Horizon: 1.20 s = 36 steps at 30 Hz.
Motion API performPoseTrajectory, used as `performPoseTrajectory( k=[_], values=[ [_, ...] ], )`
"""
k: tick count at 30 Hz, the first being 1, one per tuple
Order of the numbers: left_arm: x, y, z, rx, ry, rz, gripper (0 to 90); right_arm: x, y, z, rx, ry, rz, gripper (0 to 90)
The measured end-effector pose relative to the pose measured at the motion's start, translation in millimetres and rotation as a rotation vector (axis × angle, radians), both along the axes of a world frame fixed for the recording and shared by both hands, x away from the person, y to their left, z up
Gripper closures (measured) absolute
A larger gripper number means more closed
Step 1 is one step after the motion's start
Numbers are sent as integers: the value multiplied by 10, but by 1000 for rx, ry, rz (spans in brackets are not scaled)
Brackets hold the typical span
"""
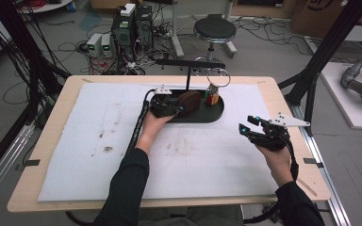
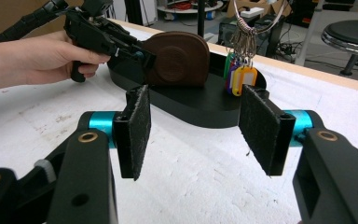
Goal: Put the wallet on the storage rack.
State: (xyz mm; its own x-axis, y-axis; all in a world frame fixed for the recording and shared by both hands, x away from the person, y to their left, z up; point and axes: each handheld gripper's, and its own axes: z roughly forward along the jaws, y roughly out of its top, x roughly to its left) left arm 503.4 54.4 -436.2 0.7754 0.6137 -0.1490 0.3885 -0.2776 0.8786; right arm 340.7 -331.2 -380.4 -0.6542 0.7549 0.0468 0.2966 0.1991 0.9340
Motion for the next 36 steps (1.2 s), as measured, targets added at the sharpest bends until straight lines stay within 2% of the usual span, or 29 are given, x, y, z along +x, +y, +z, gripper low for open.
performPoseTrajectory(
  k=[12, 15, 19, 20, 22, 26, 28, 36],
  values=[
    [-13, -22, 9, 27, -3, 8, 603, -1, -3, -1, 3, 5, 1, 445],
    [-29, -26, 38, 54, -3, 44, 465, -2, -6, 0, 2, 3, 2, 444],
    [-70, -1, 116, 131, 2, 90, 331, 1, -21, -2, 1, 1, 2, 443],
    [-86, 12, 145, 139, 8, 98, 309, 0, -26, -3, 1, 1, -1, 444],
    [-129, 41, 206, 128, 15, 99, 294, 1, -43, -3, 4, 1, -5, 441],
    [-322, 118, 358, 92, -35, 99, 287, -1, -74, 0, 8, 1, -17, 437],
    [-423, 169, 417, 77, -45, 85, 262, -4, -86, 2, 11, 2, -22, 434],
    [-905, 442, 577, 16, -122, 55, 238, 3, -104, 2, 9, -5, -35, 419]
  ],
)
